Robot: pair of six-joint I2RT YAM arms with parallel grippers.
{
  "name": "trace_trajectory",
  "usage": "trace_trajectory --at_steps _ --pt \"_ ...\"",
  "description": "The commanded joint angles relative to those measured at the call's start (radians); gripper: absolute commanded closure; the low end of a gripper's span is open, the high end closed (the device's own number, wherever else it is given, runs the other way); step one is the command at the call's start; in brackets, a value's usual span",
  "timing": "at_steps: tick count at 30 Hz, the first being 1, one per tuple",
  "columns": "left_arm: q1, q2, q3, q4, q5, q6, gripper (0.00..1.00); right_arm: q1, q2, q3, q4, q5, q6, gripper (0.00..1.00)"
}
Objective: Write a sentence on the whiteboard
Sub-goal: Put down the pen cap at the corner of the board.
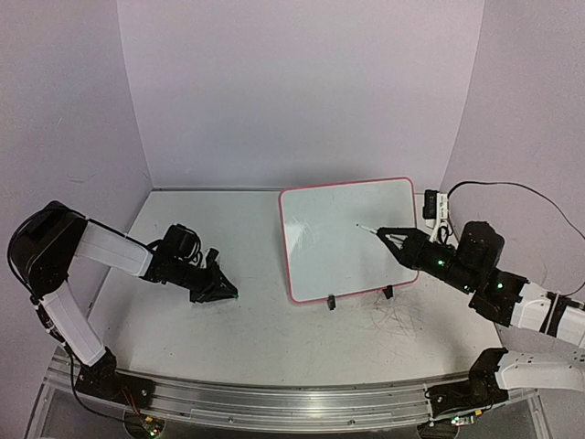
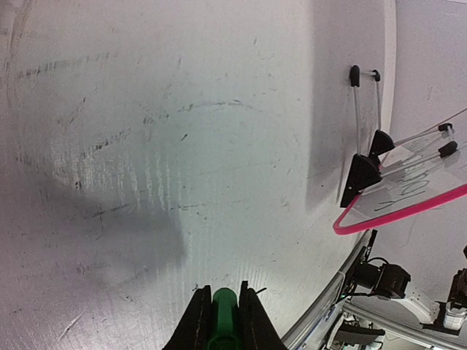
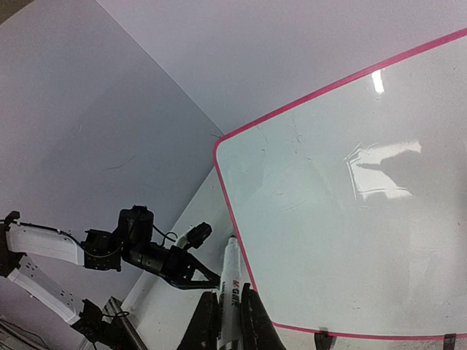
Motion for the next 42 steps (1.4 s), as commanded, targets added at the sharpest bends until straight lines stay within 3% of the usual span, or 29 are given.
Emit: trace_trajectory --at_steps 1,13,26,42 --pt "-0.007 0.019 -0.016 -0.012 -0.019 0.035 0.86 -0.002 0.029 0.05 0.028 -0.052 -0.025 1.0" --pt "-0.006 0.056 -0.027 -0.027 -0.059 0.048 0.8 -0.003 -0.075 -0.042 0.026 0.134 0.03 1.0" --pt "-0.007 0.026 0.003 -0.134 -0.144 0.087 0.65 -0.003 -0.222 -0.088 0.02 0.142 -0.042 1.0" --pt "-0.005 -0.333 0.014 -0.245 -0.247 0.154 0.18 -0.003 -0.2 0.01 -0.197 0.211 -0.026 1.0"
